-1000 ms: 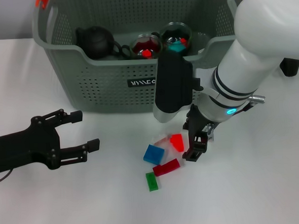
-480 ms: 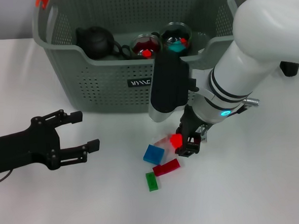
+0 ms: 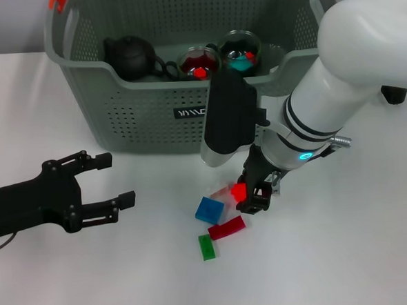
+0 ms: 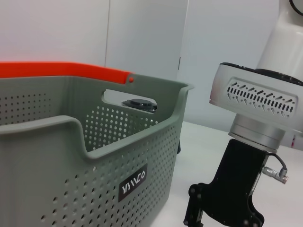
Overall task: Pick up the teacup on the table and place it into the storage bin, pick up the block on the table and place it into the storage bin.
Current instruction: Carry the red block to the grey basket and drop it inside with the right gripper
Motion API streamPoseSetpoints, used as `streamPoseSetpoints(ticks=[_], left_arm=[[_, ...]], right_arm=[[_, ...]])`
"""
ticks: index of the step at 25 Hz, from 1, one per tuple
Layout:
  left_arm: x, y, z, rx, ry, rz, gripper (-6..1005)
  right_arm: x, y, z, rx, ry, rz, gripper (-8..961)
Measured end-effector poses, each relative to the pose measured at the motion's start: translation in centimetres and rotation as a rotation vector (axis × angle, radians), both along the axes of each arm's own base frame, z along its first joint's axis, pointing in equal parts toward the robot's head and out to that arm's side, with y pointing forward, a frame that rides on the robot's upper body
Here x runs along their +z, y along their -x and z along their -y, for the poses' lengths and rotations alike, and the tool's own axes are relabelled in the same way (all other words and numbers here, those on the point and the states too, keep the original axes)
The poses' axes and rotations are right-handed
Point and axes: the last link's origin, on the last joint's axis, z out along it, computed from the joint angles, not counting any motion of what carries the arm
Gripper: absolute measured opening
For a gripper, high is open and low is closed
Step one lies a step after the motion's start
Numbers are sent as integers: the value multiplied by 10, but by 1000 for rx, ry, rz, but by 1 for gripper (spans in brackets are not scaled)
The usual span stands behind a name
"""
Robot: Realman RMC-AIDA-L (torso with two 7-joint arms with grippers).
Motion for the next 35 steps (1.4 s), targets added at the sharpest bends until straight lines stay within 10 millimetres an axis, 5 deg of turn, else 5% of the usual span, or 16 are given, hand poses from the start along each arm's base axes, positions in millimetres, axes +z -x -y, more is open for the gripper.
streamPoseSetpoints(ticks=[11,15,20,24,30,35], left_arm=[[1,1,1,6,-5,1,827],[1,2,1,7,-5,1,827],[1,2,1,8,-5,1,827],[1,2,1,4,-8,-2,827],[2,1,-1,-1,-9,-4,827],[2,0,-2,-2,-9,-5,826]], right_arm=[[15,4,-5,-60,-25,-60,458],[43,32,-5,-82,-10,-177,479],[102,88,-4,-10,-37,-420,506],[128,115,-20,52,-158,-571,527],[118,112,-72,9,-405,-633,559],[100,95,-94,-16,-473,-543,586]])
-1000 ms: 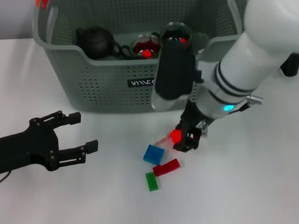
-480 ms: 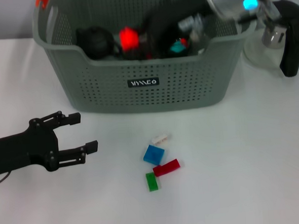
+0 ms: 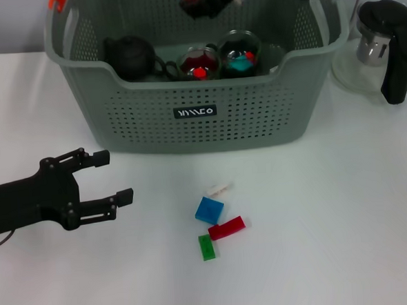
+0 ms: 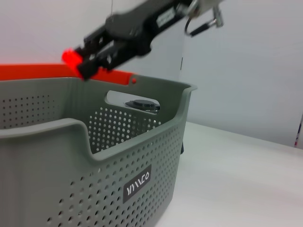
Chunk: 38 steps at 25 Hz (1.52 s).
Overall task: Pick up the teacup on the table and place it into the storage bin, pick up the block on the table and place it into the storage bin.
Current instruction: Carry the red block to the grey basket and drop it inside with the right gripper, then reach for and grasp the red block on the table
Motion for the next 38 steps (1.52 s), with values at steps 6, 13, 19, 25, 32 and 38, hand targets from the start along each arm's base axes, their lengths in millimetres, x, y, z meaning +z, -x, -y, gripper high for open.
streamPoseSetpoints(ticks=[6,13,19,25,32,38], left_arm=[[1,1,0,3,-4,-1,826],[1,2,2,6,-4,0,826],[1,2,2,7,-4,0,826],[0,2,3,9,-2,1,826],[-1,2,4,3,1,4,825],[-1,1,3,-2,4,3,825]], right_arm=[[2,2,0,17,-27,7,618],[35,9,40,93,81,-97,813],[45,-23,105,163,391,98,899],[35,-59,130,15,580,246,926],[-9,-85,131,-80,678,333,910],[-42,-92,123,-72,656,391,907]])
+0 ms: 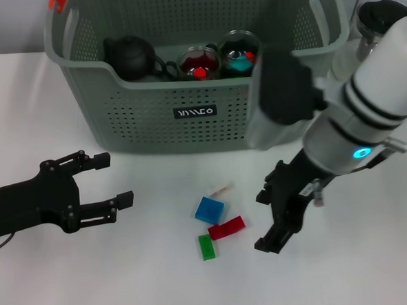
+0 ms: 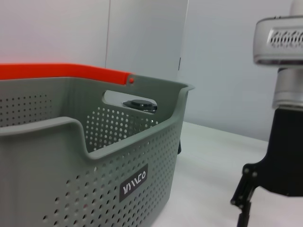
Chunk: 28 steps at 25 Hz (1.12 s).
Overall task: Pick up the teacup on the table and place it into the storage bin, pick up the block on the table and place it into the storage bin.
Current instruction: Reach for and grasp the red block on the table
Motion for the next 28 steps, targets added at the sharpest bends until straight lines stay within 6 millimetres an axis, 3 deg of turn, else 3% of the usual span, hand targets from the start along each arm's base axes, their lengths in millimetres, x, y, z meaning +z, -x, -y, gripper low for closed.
streamPoseSetpoints(ticks=[9,25,28], left_arm=[[-1,1,0,6,-1,-1,825],[0,2,1,12,-4,0,824],[-1,2,1,11,-5,-1,824]], right_arm=[[-35,-4,-6,88,-45,39,901],[-57,-5,-3,111,-80,38,889],[-59,-3,-2,103,-75,29,771]])
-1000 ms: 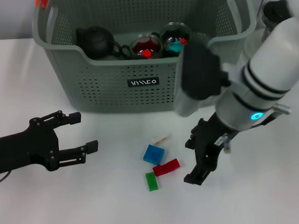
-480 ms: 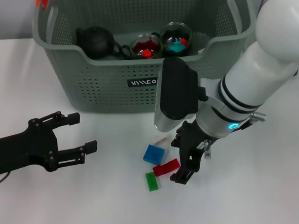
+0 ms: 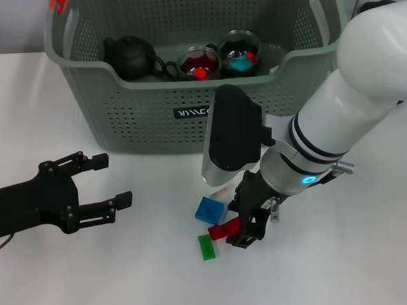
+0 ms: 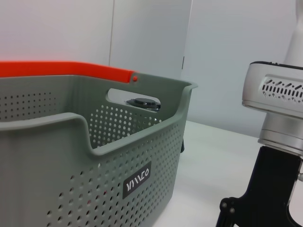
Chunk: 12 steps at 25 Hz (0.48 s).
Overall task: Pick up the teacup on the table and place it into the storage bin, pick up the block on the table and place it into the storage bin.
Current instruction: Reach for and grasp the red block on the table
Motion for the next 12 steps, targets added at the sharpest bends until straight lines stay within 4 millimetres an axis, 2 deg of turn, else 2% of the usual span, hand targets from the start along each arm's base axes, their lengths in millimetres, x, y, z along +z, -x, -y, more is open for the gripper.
streamPoseSetpoints(ticks=[8,12], left_arm=[[0,0,0,-1,0,-1,824],[0,0,0,0,0,-1,824]], right_arm=[[-1,1,1,1,6,-3,484],[-1,1,1,0,6,-3,438]])
